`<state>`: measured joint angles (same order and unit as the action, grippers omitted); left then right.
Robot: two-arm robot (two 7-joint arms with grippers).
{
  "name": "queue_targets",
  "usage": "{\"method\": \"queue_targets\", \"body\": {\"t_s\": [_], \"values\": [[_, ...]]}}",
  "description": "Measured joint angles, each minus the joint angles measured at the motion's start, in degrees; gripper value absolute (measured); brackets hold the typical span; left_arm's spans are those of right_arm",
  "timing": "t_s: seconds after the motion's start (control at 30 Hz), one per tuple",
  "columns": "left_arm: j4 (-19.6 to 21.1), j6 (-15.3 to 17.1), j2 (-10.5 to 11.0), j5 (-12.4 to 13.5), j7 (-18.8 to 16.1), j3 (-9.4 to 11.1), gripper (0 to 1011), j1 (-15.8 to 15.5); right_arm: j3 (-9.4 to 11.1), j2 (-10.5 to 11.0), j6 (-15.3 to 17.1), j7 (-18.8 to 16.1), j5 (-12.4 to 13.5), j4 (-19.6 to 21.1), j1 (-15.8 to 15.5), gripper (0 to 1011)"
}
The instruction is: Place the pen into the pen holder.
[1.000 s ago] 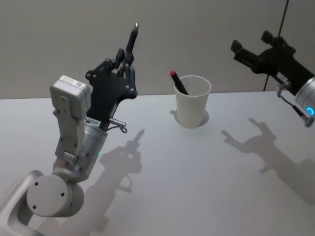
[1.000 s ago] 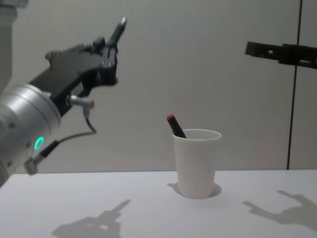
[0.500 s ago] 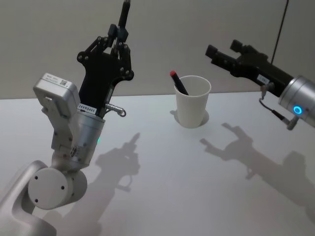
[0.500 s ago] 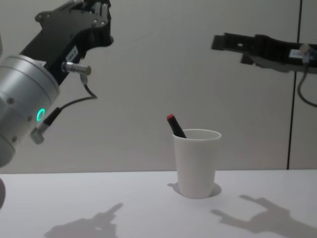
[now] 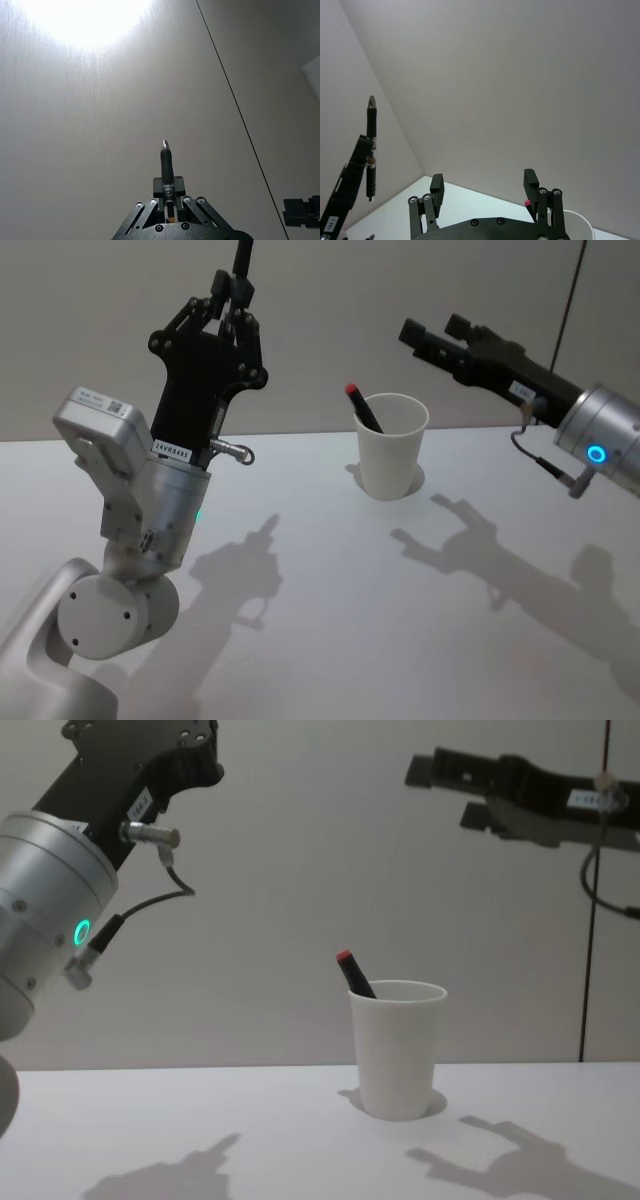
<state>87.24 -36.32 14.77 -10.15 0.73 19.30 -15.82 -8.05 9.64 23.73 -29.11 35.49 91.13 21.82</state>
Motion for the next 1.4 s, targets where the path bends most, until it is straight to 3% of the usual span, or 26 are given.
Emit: {"method": "queue_targets", "body": {"t_s": [0.37, 0.73, 1.1, 1.4], "values": [[-0.17, -0.75, -0.18, -0.08, 0.08, -0.09, 121, -0.23, 0.40, -0.35, 0.06, -0.12, 6.49, 0.82, 0.93, 1002], [-0.24, -1.04, -0.23, -0.13, 0.13, -0.15, 121, -0.31, -0.09, -1.68, 3.20, -2.14, 15.20, 0.33, 3.46, 1002], [-0.28, -1.17, -0.28, -0.13, 0.13, -0.17, 121, -0.36, -2.66, -4.69, 6.98, -3.57, 20.04, -3.20, 7.04, 1002], [-0.28, -1.22, -0.29, -0.14, 0.13, -0.16, 120, -0.38, -4.94, -7.16, 8.63, -4.39, 21.92, -6.79, 9.85, 1002]]}}
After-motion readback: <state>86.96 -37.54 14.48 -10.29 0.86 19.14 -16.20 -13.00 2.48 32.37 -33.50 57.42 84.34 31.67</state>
